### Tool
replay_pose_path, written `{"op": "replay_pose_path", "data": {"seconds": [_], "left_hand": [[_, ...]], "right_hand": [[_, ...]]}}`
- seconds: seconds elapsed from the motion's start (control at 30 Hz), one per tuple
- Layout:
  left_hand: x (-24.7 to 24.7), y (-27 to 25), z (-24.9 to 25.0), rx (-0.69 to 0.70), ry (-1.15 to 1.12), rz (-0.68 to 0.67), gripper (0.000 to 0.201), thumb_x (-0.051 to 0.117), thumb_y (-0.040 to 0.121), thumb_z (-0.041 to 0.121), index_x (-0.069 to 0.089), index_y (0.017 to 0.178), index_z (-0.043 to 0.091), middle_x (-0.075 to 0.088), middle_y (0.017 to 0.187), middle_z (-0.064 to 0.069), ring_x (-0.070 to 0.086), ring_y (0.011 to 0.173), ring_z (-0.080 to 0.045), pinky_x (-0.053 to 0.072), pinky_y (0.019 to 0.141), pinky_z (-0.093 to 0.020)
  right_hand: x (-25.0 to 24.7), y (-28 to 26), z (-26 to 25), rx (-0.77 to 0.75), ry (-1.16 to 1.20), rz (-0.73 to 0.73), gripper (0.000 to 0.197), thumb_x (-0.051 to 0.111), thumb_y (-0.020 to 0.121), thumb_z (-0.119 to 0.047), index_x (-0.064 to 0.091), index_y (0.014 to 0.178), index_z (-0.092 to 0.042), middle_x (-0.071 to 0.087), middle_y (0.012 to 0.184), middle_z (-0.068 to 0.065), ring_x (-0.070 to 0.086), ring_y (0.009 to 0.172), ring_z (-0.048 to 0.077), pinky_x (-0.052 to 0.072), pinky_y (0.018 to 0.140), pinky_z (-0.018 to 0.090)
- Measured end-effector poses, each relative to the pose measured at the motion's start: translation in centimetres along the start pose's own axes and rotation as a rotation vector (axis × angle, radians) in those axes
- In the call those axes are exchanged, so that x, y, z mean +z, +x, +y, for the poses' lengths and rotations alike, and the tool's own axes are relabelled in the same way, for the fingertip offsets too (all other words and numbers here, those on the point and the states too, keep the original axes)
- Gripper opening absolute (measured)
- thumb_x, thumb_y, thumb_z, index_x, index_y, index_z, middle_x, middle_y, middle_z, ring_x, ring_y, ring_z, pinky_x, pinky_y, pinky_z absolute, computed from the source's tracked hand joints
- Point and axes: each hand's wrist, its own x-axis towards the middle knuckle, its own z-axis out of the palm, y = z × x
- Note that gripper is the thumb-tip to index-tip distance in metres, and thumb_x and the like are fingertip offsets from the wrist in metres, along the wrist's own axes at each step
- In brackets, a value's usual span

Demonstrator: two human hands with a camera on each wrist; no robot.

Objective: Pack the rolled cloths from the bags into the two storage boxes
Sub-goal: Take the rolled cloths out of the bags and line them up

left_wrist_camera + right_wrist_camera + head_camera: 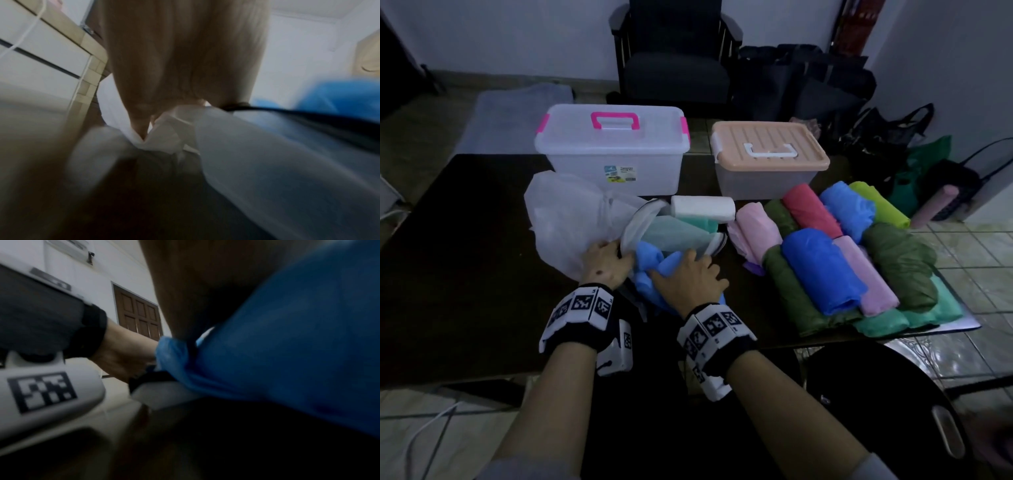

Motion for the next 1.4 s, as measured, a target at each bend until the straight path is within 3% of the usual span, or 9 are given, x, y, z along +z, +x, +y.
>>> {"op": "replay_pose_path", "data": {"seconds": [0.23,0.43,0.53,0.63,0.8,0.97,1.13,1.23,1.4], "left_hand": [[-0.2,0.0,-0.7,0.017,0.009,-0.029,0.043,0.046,0.094,0.033,0.052,0.128,0.007,0.051,0.13,-0.023,0.043,0.121,-0.038,0.034,0.103,-0.039],[-0.9,0.2,-2.2,0.024,0.052,-0.046,0.053,0.055,0.088,0.023,0.043,0.139,0.017,0.046,0.135,-0.023,0.041,0.124,-0.037,0.034,0.103,-0.037],[-1.3,0.4,-3.1,0.02,0.036,-0.029,0.059,0.055,0.086,0.016,0.038,0.143,0.019,0.047,0.134,-0.023,0.045,0.121,-0.038,0.038,0.102,-0.039],[-1.3,0.5,-3.3,0.004,-0.026,-0.028,0.05,0.05,0.088,0.013,0.044,0.138,0.014,0.051,0.13,-0.023,0.048,0.116,-0.039,0.041,0.1,-0.043],[-0.6,-0.6,-1.2,-0.178,-0.062,-0.01,0.092,0.039,0.072,0.077,0.038,0.139,0.014,0.036,0.143,-0.022,0.035,0.13,-0.041,0.029,0.106,-0.055],[0.0,-2.0,1.6,-0.31,-0.046,0.022,0.115,0.047,0.062,0.087,0.02,0.146,0.013,0.012,0.152,-0.025,0.009,0.141,-0.042,0.011,0.11,-0.063],[0.1,-1.4,2.1,-0.337,-0.022,0.032,0.102,0.055,0.071,0.075,0.021,0.146,0.015,0.009,0.151,-0.028,0.007,0.14,-0.046,0.011,0.107,-0.068],[0.8,-1.1,2.4,-0.334,0.014,0.019,0.095,0.054,0.077,0.069,0.019,0.145,0.013,0.005,0.151,-0.028,0.004,0.141,-0.044,0.009,0.107,-0.066],[1.8,-0.3,2.4,-0.366,-0.007,0.009,0.088,0.061,0.078,0.059,0.021,0.142,0.012,0.0,0.154,-0.021,-0.003,0.143,-0.036,0.003,0.111,-0.061]], "right_hand": [[-1.2,1.2,4.5,-0.062,-0.104,0.315,0.05,0.043,0.095,-0.026,0.027,0.142,-0.018,0.046,0.123,0.018,0.053,0.107,0.035,0.045,0.078,0.041],[-3.2,2.4,6.7,-0.173,-0.233,0.452,0.053,0.027,0.086,-0.01,0.051,0.13,-0.027,0.044,0.135,0.014,0.05,0.107,0.036,0.043,0.081,0.047],[-4.1,2.6,7.3,-0.265,-0.246,0.238,0.046,0.04,0.092,-0.009,0.043,0.134,-0.029,0.023,0.147,0.008,0.035,0.124,0.03,0.03,0.099,0.051],[-4.3,2.6,7.6,-0.279,-0.23,0.205,0.032,0.039,0.095,-0.021,0.055,0.122,-0.019,0.035,0.142,0.006,0.038,0.123,0.028,0.029,0.101,0.047],[-2.4,2.0,7.8,-0.313,-0.448,0.028,0.056,0.03,0.095,-0.05,0.035,0.142,-0.021,0.007,0.157,0.005,0.001,0.145,0.027,-0.002,0.111,0.06],[-3.8,3.2,6.6,-0.267,-0.546,-0.311,0.067,0.027,0.094,-0.056,0.01,0.151,-0.025,-0.011,0.159,0.0,-0.016,0.145,0.025,-0.008,0.108,0.063],[-7.4,2.9,5.2,-0.198,-0.161,-0.2,0.051,0.033,0.098,-0.038,0.03,0.144,-0.015,0.013,0.156,0.008,0.002,0.144,0.034,0.006,0.11,0.06],[-10.6,3.6,4.0,-0.306,-0.119,-0.097,0.042,0.044,0.095,-0.023,0.041,0.132,-0.005,0.039,0.141,0.018,0.034,0.131,0.035,0.031,0.106,0.041],[-13.0,7.2,1.5,-0.484,-0.285,-0.299,0.042,0.047,0.093,-0.009,0.044,0.135,-0.009,0.044,0.14,0.011,0.043,0.126,0.025,0.034,0.098,0.027]]}}
